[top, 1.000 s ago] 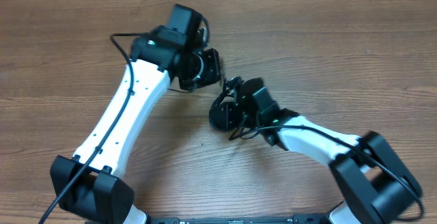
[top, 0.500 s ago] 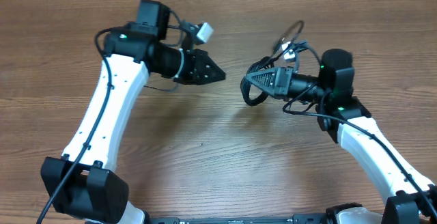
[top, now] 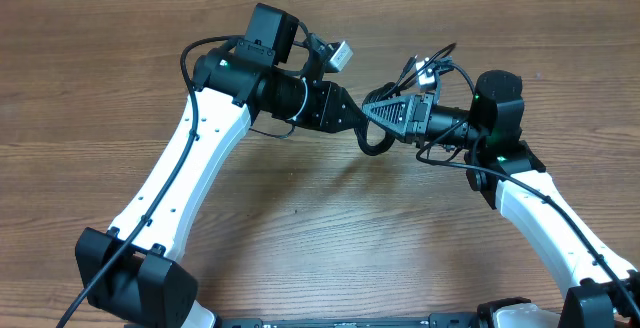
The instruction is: Untangle cables
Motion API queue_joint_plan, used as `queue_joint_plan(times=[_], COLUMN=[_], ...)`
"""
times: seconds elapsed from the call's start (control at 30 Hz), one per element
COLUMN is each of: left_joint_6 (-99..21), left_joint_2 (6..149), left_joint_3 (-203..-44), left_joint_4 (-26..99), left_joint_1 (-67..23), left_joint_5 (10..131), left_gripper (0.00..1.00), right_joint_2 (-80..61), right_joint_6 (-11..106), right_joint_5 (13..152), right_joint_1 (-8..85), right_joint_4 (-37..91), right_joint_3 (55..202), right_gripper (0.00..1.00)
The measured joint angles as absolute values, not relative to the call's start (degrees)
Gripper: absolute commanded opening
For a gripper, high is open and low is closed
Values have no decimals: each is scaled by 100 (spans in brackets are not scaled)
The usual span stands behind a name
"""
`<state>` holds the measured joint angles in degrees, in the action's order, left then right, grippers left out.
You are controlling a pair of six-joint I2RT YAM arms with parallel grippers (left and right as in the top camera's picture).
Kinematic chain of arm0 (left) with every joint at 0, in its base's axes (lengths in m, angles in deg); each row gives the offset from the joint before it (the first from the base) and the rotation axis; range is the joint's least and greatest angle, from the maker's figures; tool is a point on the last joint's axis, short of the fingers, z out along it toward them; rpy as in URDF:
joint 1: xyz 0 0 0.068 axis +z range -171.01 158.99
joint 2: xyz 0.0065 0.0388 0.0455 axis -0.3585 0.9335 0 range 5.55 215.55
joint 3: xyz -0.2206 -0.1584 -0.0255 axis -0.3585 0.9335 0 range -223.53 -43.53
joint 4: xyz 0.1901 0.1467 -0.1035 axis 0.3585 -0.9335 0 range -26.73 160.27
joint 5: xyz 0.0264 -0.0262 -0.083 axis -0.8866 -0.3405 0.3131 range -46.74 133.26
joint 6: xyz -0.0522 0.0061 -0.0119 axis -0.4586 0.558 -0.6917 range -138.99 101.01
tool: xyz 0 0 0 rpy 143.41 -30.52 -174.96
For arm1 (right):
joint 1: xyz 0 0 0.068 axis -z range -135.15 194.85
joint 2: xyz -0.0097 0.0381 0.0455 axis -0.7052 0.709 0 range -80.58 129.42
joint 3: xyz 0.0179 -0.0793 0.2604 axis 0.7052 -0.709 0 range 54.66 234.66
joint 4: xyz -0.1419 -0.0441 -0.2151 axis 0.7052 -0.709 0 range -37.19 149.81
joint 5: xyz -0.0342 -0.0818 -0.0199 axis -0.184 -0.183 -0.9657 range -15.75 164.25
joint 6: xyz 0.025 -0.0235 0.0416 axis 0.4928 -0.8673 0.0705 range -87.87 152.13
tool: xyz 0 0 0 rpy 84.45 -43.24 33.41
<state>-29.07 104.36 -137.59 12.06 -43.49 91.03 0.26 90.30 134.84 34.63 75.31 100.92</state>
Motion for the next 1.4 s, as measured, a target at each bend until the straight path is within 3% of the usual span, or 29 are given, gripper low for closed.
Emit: queue_joint_plan(times=[0.23, 0.6, 0.87, 1.03, 1.2, 1.4], left_joint_6=[-2905, -2894, -2916, -2936, -2938, -2938], left_joint_2=[10436, 10438, 10761, 10919, 10938, 10954], left_joint_3=[-13759, -13759, -13781, -13759, -13750, -13730], left_joint_4=[1206, 1274, 1267, 1258, 1219, 1210], left_joint_1=[-4353, -4386, -4467, -4460, -4449, -4412], left_joint_5=[8991, 8945, 9013, 9000, 8969, 8978], left_gripper=[24, 4, 4, 4, 4, 4], right_joint_2=[26, 26, 70, 59, 46, 35], right_joint_6=[9323, 9461, 9553, 9253, 8375, 7199], right_joint_5=[13541, 13556, 13565, 13631, 13487, 12002], right_joint_1=[3483, 3507, 3592, 3819, 4368, 4742], right_joint_4=[7711, 7864, 7944, 7125, 5422, 3359], right_joint_3=[10092, 10090, 10015, 10035, 10098, 10116], right_gripper=[4, 4, 4, 4, 4, 4])
